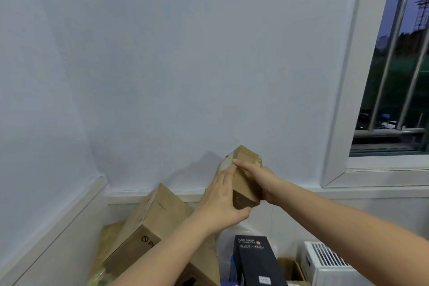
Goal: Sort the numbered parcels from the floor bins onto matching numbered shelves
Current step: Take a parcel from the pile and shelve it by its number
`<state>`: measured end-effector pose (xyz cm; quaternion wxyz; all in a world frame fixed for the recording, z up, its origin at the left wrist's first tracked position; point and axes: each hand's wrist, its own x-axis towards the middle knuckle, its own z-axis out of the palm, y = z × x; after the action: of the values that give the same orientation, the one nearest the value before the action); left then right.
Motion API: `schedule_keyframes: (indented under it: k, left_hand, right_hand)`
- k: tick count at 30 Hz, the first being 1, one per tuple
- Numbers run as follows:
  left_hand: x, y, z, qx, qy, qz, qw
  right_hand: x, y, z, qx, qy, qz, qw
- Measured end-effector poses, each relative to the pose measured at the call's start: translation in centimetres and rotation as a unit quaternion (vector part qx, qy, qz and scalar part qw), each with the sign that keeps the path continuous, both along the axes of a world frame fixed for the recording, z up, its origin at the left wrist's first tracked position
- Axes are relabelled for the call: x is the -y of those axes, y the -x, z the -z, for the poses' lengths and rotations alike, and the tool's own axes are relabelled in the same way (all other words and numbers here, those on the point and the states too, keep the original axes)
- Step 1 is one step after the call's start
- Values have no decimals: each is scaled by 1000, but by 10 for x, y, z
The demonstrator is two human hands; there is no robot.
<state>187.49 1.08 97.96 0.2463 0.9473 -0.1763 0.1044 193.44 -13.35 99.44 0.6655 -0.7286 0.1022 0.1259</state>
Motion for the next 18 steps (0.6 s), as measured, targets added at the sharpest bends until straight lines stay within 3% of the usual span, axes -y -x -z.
schedule_keyframes:
  k: [5,8,12,18]
  left_hand:
    - [-11,7,-10,-21,8,42,999]
    - [-29,-2,-10,14,25,-22,999]
    - [-53,-23,0,-37,73,-111,990]
    - [-41,-20,1,-178,281,-69,941]
  right_hand:
    - [8,5,15,16,2,56,998]
    - [19,9,15,29,1,42,999]
    - [29,20,7,64,-18,1,998]
    - [29,19,18,58,-116,-7,992]
